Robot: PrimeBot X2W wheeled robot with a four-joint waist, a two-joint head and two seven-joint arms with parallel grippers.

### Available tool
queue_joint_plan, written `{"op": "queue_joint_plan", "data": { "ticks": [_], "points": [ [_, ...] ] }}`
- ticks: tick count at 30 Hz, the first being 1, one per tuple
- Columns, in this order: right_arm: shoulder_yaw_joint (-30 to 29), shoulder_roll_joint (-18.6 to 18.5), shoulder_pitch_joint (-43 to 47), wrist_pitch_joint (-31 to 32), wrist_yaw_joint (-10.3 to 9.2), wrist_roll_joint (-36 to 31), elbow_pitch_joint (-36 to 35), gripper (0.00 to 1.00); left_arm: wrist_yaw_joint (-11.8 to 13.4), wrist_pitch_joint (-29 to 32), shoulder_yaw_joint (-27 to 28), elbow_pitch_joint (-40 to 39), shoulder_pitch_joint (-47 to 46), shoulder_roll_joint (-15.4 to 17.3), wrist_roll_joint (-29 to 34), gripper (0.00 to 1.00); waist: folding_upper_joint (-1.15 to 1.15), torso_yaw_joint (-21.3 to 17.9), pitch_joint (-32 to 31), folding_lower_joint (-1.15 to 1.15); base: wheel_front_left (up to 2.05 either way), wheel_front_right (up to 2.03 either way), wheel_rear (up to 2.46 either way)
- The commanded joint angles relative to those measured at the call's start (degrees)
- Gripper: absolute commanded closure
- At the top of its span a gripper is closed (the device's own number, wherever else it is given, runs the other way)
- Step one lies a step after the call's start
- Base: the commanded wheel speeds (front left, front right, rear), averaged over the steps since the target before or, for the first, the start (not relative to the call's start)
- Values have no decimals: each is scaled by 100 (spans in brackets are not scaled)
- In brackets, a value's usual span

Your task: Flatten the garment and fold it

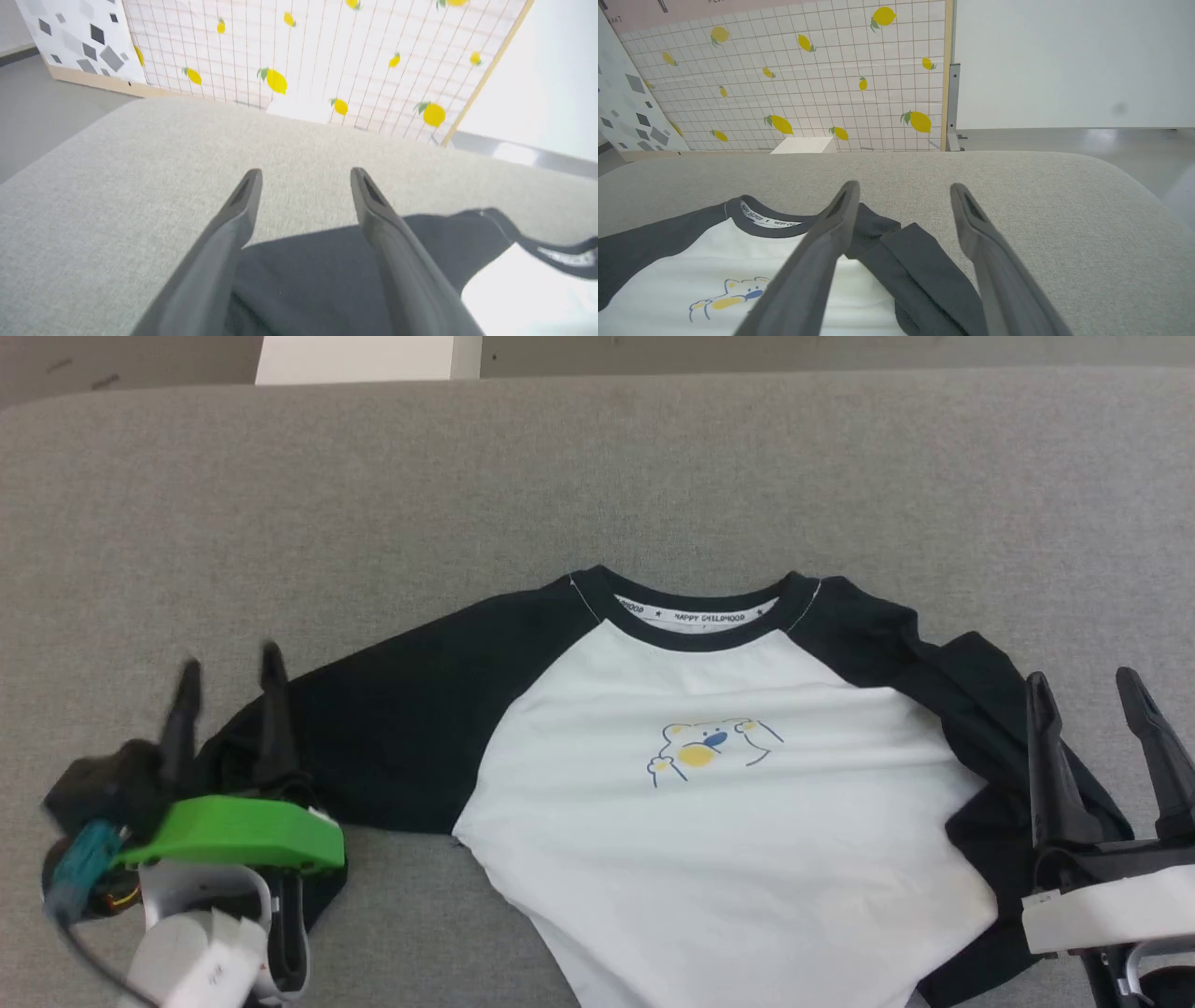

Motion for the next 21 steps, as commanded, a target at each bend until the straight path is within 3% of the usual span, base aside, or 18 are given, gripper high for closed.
{"op": "queue_joint_plan", "data": {
  "ticks": [1,5,11,17,21],
  "points": [
    [-11,6,55,31,-8,-35,-26,0,58,-302,34,-123,-76,-42,73,0,0,0,-68,0,0,0,0],
    [-203,6,154,151,-8,-97,-109,0,97,-892,-97,-463,153,-264,268,0,0,-67,-137,0,0,0,0],
    [-775,6,409,515,-8,-203,-159,0,154,-1066,-317,-940,545,-317,697,0,0,-206,-48,0,0,0,0],
    [-1067,4,665,1262,-8,-230,297,0,102,-1112,-634,-1209,615,-373,1048,0,0,-226,209,0,0,0,0],
    [-1167,5,537,1397,-8,-93,662,0,69,-1118,-814,-1210,492,-414,1181,0,0,-161,352,0,0,0,0]
  ]
}}
